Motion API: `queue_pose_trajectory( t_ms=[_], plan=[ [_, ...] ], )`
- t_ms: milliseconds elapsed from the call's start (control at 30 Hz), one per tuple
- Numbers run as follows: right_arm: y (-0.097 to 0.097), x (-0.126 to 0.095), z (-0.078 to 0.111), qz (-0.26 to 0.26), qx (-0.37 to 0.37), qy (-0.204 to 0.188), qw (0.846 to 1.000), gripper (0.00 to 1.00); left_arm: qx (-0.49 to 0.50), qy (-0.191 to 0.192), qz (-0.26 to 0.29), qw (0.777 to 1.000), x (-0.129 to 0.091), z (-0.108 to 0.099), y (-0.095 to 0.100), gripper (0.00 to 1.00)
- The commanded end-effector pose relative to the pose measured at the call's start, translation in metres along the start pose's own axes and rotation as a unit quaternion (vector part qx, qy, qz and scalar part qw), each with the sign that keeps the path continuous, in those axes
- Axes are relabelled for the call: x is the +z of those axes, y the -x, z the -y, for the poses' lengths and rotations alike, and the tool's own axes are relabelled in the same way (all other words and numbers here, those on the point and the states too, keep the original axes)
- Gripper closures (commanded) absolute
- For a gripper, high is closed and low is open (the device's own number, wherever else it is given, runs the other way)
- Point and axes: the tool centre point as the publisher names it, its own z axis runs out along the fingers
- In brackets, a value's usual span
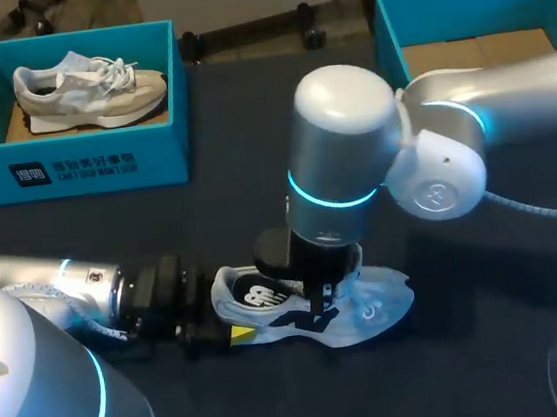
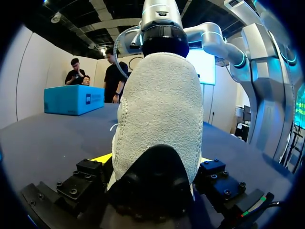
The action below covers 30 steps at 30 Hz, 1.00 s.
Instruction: Take the shoe out of the shoebox, open the shoe tongue, remove and reinsert the insole, then place the shoe into the shoebox
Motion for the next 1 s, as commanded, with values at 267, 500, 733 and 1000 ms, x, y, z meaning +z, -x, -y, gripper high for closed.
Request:
queue_pose_trajectory(
  t_ms=[267,500,733,1000],
  plan=[
    [-0.006,-0.027,0.002,-0.014,-0.011,0.111,0.994,1.00,-0.001,0.002,0.006,1.000,-0.002,-0.004,0.006,1.00],
    [-0.007,-0.028,-0.004,-0.022,-0.016,0.135,0.990,1.00,-0.001,0.002,0.006,1.000,-0.002,-0.004,0.006,1.00],
    [-0.007,-0.039,-0.015,-0.015,-0.028,0.175,0.984,1.00,-0.001,0.002,0.006,1.000,-0.002,-0.004,0.006,1.00],
    [-0.011,-0.050,-0.033,-0.008,-0.047,0.187,0.981,1.00,-0.001,0.002,0.006,1.000,-0.002,-0.004,0.006,1.00]
  ],
)
